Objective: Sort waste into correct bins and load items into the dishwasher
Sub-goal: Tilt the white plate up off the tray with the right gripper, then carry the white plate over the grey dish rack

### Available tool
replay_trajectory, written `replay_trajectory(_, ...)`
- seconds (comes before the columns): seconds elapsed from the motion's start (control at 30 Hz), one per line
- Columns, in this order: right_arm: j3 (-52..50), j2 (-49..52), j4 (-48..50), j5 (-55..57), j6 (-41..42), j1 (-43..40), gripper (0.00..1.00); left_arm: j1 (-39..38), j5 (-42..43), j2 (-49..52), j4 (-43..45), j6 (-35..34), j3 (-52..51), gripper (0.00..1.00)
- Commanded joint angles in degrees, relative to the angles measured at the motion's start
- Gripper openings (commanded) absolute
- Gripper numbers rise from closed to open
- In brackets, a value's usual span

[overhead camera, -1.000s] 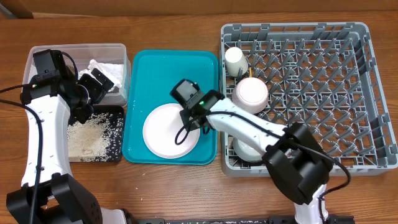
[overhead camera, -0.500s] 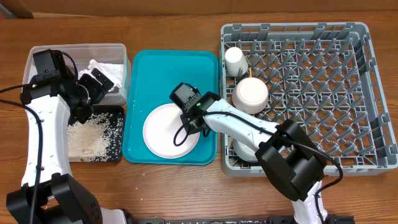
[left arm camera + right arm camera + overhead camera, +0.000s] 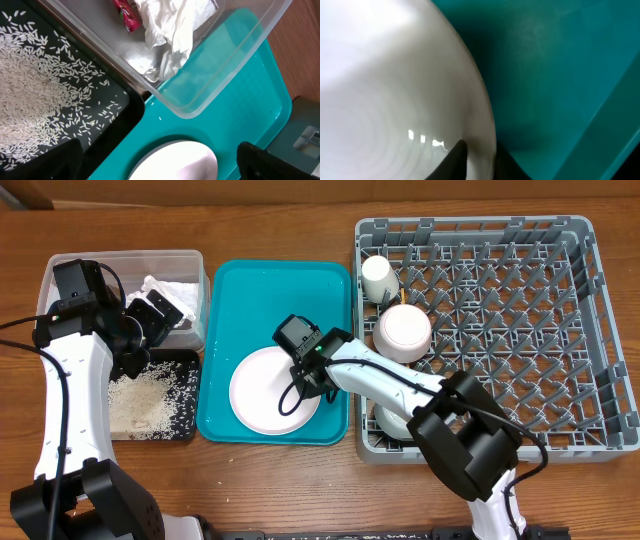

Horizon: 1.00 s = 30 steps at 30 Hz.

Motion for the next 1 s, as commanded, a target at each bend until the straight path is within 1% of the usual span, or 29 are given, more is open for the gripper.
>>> replay_trajectory(0.0, -0.3, 1.0, 0.3, -0.1, 0.6, 0.2, 0.14, -0.4, -0.3, -0.5, 0.1, 0.9, 1.0, 1.00)
replay_trajectory(0.03, -0.3, 1.0, 0.3, -0.1, 0.6, 0.2, 0.08, -0.4, -0.3, -0.5, 0.1, 0.9, 1.0, 1.00)
replay_trajectory(0.07, -0.3, 1.0, 0.3, -0.1, 0.6, 0.2, 0.04, -0.4, -0.3, -0.5, 0.1, 0.9, 1.0, 1.00)
replay_trajectory(0.27, 2.7, 0.4, -1.7, 0.0, 0.0, 0.0, 0.04, -0.4, -0.3, -0.5, 0.1, 0.9, 1.0, 1.00)
replay_trajectory(0.4, 11.1, -2.8, -8.0, 0.5, -0.6, -1.4, 0.04, -0.4, -0.3, -0.5, 0.1, 0.9, 1.0, 1.00)
replay_trajectory(0.47, 15.3, -4.7, -10.5, 3.1, -0.6, -2.0, 0.04, -0.4, -0.3, -0.5, 0.1, 0.9, 1.0, 1.00)
replay_trajectory(0.53, 19.0, -6.7, -12.7, 8.3, -0.6, -2.5, 0.04, -0.4, -0.3, -0.5, 0.1, 0.9, 1.0, 1.00)
replay_trajectory(0.6, 22.3, -8.9, -15.0, 16.3, -0.6, -2.9, 0.04, -0.4, -0.3, -0.5, 0.1, 0.9, 1.0, 1.00)
replay_trajectory(0.7, 25.5, -13.0, -18.6, 32.2, -0.6, -3.5, 0.04, -0.4, -0.3, -0.5, 0.1, 0.9, 1.0, 1.00)
replay_trajectory(0.8, 25.6, -17.4, -21.6, 45.6, -0.6, -5.1, 0.04, -0.4, -0.3, -0.5, 0.1, 0.9, 1.0, 1.00)
replay_trajectory(0.87, 25.6, -18.8, -23.6, 50.4, -0.6, -6.9, 0.04, -0.4, -0.3, -0.5, 0.1, 0.9, 1.0, 1.00)
replay_trajectory(0.97, 25.6, -19.5, -26.6, 54.7, -0.6, -10.5, 0.04, -0.4, -0.3, -0.5, 0.1, 0.9, 1.0, 1.00)
